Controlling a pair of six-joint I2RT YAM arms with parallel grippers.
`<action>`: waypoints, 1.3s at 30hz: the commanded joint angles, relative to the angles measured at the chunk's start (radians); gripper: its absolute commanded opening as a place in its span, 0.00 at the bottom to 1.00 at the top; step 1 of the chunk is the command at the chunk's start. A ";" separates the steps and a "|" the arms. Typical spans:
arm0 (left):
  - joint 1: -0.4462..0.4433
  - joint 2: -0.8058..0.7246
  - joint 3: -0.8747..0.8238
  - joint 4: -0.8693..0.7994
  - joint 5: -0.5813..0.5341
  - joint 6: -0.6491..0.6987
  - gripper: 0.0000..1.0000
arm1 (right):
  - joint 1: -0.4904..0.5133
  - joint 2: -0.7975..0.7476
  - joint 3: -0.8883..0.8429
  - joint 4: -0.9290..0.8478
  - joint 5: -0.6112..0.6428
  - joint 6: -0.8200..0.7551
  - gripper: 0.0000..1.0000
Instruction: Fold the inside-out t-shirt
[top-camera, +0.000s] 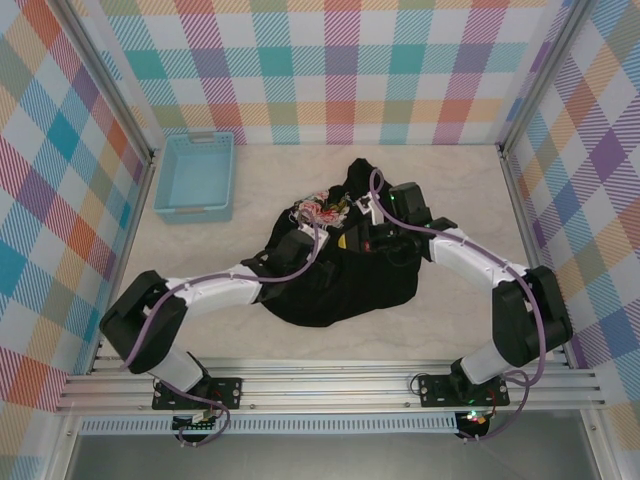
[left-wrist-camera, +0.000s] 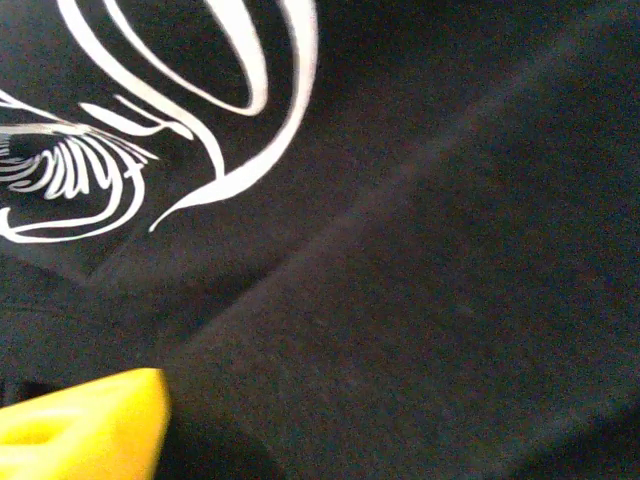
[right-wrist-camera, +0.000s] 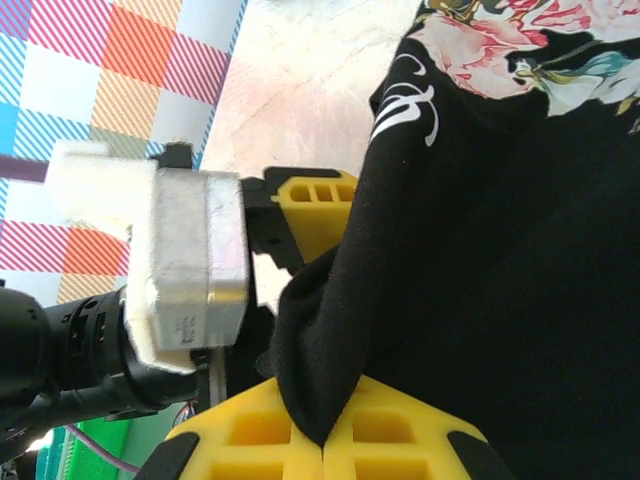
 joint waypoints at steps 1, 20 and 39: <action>0.016 0.042 0.058 0.033 0.038 0.020 0.55 | -0.021 -0.065 -0.033 0.000 -0.024 -0.043 0.00; 0.214 -0.153 0.212 -0.305 0.800 -0.416 0.00 | 0.237 -0.290 -0.193 -0.033 0.654 -0.221 0.55; 0.273 -0.228 0.199 -0.394 0.795 -0.364 0.00 | 0.188 -0.123 -0.203 0.187 0.508 -0.227 0.13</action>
